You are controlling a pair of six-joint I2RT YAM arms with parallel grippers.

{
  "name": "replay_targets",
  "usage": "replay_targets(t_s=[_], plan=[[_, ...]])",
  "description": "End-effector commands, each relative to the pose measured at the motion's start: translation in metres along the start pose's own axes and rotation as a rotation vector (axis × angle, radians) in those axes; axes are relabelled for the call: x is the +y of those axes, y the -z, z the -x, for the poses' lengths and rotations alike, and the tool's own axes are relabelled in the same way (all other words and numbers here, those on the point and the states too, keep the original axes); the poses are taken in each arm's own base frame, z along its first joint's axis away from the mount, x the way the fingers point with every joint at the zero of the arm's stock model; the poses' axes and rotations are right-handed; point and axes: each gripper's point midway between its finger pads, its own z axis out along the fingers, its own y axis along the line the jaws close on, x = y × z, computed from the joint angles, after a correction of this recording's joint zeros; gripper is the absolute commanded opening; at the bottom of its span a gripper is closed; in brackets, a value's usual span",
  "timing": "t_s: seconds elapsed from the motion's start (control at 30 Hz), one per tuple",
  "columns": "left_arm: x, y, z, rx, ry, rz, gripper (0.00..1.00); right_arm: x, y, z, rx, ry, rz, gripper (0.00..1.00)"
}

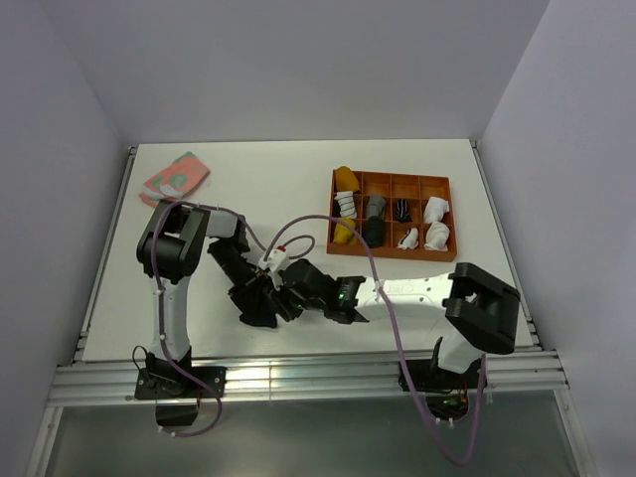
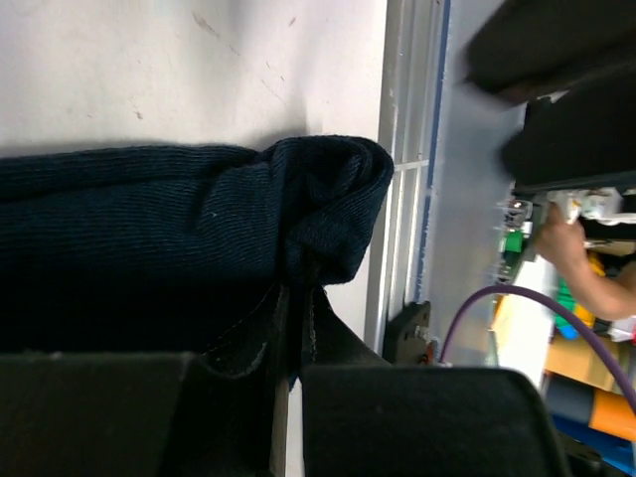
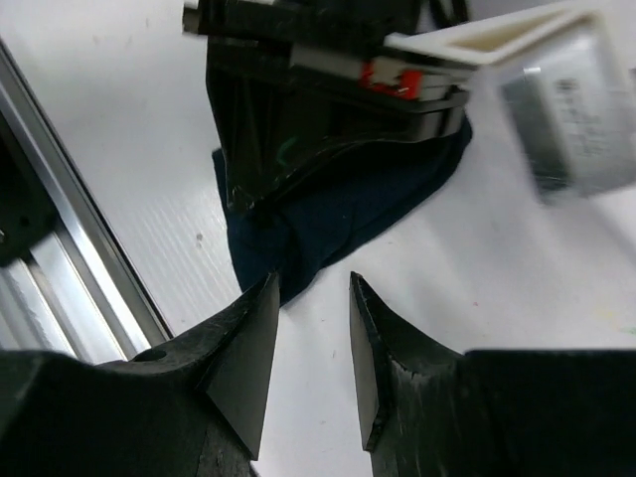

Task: Roll the socks
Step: Roll the sock at the center of the board.

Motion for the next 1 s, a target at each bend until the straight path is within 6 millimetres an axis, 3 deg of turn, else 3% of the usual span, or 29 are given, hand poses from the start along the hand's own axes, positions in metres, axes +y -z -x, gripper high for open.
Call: replay_targets(t_s=[0.0,0.17,0.37,0.97], plan=[[0.003,0.001,-0.008,0.047,-0.004,-0.011,0.0,0.021,-0.014,0.014,-0.031,0.113,0.051,0.42],[0.004,0.0,-0.012,0.06,0.018,-0.015,0.0,0.046,-0.027,0.003,0.017,0.192,0.072,0.45],[0.007,0.0,-0.01,0.059,0.032,-0.015,0.0,0.061,-0.038,-0.013,0.059,0.243,0.084,0.47],[0.009,0.002,-0.005,0.049,0.047,-0.009,0.0,0.045,-0.062,-0.046,0.139,0.306,-0.015,0.49]])
